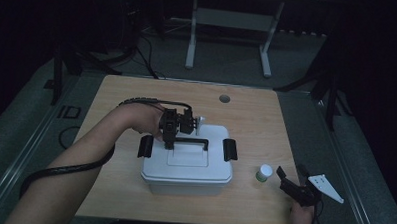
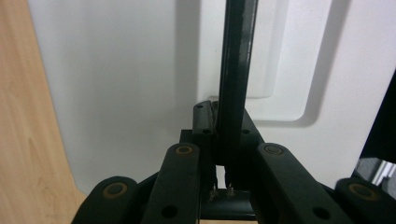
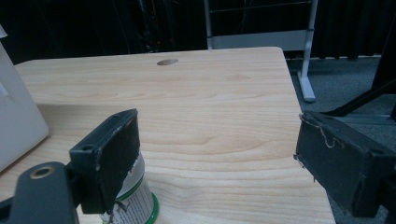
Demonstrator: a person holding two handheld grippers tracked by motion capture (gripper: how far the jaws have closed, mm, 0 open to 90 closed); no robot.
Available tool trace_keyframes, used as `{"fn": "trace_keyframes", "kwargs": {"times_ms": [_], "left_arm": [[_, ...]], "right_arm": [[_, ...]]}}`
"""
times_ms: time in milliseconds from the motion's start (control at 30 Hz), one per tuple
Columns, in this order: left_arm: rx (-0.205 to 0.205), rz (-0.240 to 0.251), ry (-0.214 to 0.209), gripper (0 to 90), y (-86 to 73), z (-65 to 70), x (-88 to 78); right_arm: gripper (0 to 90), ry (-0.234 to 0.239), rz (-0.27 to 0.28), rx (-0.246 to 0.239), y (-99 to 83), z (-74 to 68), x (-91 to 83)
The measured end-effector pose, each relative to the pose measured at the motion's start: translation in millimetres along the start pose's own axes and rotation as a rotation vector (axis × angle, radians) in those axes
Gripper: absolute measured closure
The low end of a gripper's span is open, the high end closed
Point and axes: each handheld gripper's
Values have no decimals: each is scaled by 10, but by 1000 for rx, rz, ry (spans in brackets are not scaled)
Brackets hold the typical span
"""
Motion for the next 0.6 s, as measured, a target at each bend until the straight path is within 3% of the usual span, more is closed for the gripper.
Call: {"fn": "trace_keyframes", "kwargs": {"times_ms": [367, 600], "left_arm": [[-15, 32, 13, 836, -180, 90, -193], [-57, 33, 19, 836, -356, 110, -262]], "right_arm": [[131, -2, -1, 1, 1, 2, 3], [132, -3, -2, 0, 1, 2, 4]]}}
Point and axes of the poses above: each handheld gripper's, and its own axes: x roughly forward along the jaws, y roughly out of its top, z roughly to its right, and after that the axes turned 10 degrees about -y, right-handed
